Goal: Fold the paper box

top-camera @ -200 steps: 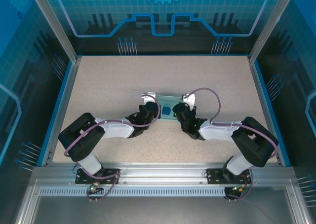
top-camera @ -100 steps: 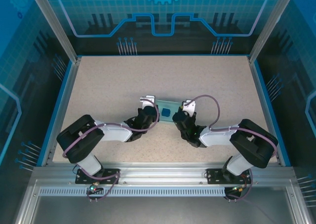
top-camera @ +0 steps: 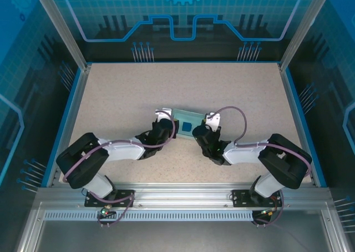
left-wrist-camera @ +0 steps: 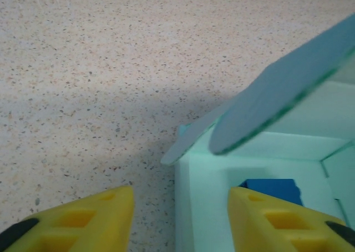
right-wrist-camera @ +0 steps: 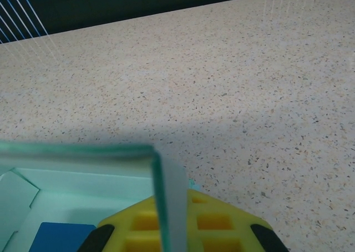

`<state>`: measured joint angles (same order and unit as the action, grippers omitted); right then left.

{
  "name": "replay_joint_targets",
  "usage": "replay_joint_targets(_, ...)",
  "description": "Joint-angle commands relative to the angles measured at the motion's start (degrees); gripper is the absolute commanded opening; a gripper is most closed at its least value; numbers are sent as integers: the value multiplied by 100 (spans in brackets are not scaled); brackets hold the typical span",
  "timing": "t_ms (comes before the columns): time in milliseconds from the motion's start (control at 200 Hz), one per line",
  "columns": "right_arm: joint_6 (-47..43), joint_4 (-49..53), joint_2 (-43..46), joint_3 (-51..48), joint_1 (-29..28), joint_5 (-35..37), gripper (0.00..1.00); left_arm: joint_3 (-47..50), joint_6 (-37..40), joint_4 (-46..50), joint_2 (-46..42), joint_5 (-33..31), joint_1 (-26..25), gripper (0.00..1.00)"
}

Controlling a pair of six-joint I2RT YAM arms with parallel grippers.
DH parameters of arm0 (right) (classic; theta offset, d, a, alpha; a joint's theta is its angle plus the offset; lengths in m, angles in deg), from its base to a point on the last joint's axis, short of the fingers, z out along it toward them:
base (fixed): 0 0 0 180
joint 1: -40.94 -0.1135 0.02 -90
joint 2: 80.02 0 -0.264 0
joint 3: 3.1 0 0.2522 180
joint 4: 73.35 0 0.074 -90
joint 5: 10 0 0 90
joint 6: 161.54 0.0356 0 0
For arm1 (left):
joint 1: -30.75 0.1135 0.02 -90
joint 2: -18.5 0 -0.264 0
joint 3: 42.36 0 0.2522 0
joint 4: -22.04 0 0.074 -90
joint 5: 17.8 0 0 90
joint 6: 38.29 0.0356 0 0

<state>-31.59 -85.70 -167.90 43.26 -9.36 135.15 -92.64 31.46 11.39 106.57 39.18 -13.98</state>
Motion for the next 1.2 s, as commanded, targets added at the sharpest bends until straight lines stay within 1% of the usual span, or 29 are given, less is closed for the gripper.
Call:
replay_joint_targets(0,184,714,-148,199,-91,8,0,41,-65,336,-330,315,30,52)
replay_joint_targets(155,68,875,-151,339,-12,-78,0,-21,1,801,-698,694,86,57)
replay_joint_targets(215,12,882,-160,366,37,-157,0,-74,55,982,-839,871,188,59)
replay_joint_targets(330,-128,905,-182,444,95,-263,0,-189,144,1293,-996,1532,511,60)
replay_joint_targets(405,-200,931,-204,502,139,-334,0,-354,299,1473,-921,2007,769,60)
replay_joint_targets(500,-241,922,-221,536,195,-421,0,-607,601,1632,-687,2396,1015,60)
replay_joint_targets(590,-292,947,-221,579,212,-466,0,-851,843,1794,-402,2598,1186,61)
replay_joint_targets(680,-352,965,-214,616,233,-488,0,-1019,1094,1843,-187,2708,1334,65)
replay_joint_targets(825,-412,994,-188,631,276,-522,0,-1234,1410,1809,54,2957,1506,66)
replay_joint_targets(880,-425,1020,-173,651,303,-530,0,-1286,1509,1794,103,2959,1533,62)
replay_joint_targets(970,-482,1035,-160,709,337,-575,0,-1351,1601,1744,178,2989,1562,51)
replay_joint_targets(1196,-549,1237,-186,780,411,-671,0,-1637,1849,1725,458,2985,1563,30)
